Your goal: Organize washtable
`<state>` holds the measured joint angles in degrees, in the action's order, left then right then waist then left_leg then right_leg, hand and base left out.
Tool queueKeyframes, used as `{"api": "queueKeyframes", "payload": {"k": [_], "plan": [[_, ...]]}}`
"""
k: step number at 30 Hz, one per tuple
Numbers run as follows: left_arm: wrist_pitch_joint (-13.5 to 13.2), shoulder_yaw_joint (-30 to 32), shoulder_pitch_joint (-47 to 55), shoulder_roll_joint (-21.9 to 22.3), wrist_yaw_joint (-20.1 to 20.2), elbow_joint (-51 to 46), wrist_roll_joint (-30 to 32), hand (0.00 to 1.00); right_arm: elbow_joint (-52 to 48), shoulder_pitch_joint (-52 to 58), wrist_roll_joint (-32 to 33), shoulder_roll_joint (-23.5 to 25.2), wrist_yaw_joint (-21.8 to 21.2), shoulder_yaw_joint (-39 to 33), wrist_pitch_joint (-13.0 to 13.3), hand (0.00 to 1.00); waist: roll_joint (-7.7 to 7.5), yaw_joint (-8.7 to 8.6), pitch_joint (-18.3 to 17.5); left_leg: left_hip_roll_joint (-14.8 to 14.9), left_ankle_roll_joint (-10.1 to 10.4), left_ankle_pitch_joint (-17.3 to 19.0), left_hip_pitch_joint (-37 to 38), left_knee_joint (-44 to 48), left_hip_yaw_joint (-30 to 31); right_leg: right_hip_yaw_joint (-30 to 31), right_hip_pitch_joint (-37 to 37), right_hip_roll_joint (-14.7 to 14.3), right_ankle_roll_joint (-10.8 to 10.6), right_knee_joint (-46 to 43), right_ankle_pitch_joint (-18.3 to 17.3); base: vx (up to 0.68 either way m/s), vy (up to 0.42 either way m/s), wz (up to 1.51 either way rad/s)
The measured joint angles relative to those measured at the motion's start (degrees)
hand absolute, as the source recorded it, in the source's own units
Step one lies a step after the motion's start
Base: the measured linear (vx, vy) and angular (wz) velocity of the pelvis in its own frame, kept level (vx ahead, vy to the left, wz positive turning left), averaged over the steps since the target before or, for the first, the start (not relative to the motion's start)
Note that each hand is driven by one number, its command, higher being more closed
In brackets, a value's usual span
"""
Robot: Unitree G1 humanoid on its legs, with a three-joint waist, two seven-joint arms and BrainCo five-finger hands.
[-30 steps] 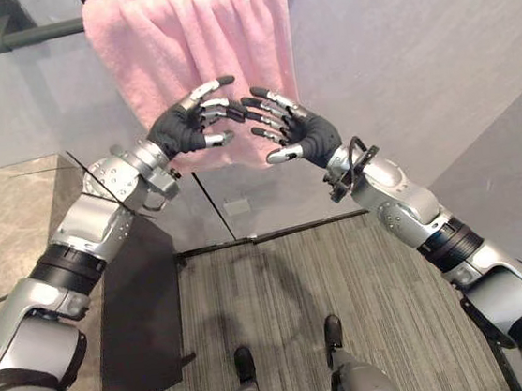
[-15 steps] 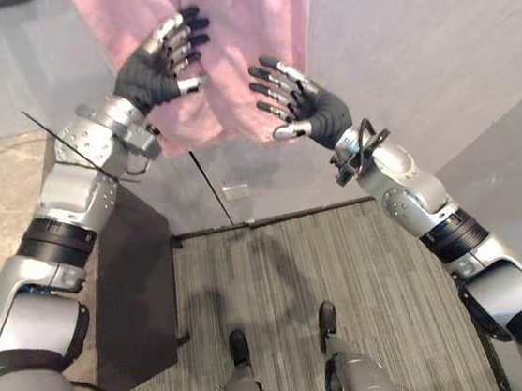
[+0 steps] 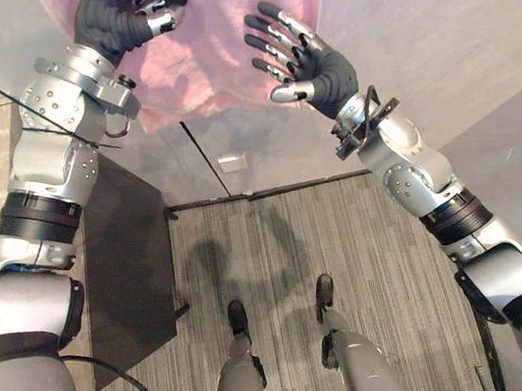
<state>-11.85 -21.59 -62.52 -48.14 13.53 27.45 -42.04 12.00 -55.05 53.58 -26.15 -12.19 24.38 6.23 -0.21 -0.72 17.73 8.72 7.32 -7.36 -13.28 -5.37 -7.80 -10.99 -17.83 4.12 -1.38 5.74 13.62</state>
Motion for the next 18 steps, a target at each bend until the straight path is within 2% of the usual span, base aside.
{"api": "queueKeyframes", "payload": {"k": [7, 10, 13, 18], "plan": [[-1.0, 3.64, -0.57, 0.01, -1.27, 1.51, 0.07, 0.0, 0.12, -3.05, 1.04, 0.7, 2.24, -3.38, 0.49, 0.0, 0.07, 0.08, 1.66, -0.05, -0.03, -0.35, -0.45, -0.03, 0.06, 0.01, -0.44, 0.02, 0.03, 0.0, 0.41, -0.03, 0.049, 0.0], [-1.04, 4.55, -0.6, 0.01, -1.62, 2.03, 0.03, 0.0, 0.3, -4.92, 1.07, 1.0, 2.56, -4.2, 2.15, 0.0, 0.15, 0.23, 1.92, -0.02, -0.04, -0.48, -0.49, -0.06, 0.15, -0.05, -0.45, 0.0, 0.06, 0.0, 0.45, -0.04, 0.044, 0.01], [-1.09, 6.08, -0.61, 0.04, -1.65, 2.35, 0.01, 0.0, 1.52, -7.27, 1.74, 1.15, 4.41, -4.81, 2.63, 0.0, 0.24, 0.24, 1.98, 0.04, 0.0, -0.87, -0.81, -0.05, 0.68, -0.58, -0.45, -0.01, 0.12, 0.0, 0.49, -0.03, 0.042, 0.09], [-1.15, 10.03, -0.64, 0.04, -3.26, 2.88, -0.09, 0.0, 5.34, -10.53, 2.6, 2.07, 6.93, -8.89, 4.37, 0.0, 0.45, 1.59, 2.62, 0.09, 0.15, -1.61, -1.21, -0.04, 1.62, -1.48, -0.37, -0.03, 0.32, 0.0, 0.64, -0.05, 0.048, 0.08]]}}
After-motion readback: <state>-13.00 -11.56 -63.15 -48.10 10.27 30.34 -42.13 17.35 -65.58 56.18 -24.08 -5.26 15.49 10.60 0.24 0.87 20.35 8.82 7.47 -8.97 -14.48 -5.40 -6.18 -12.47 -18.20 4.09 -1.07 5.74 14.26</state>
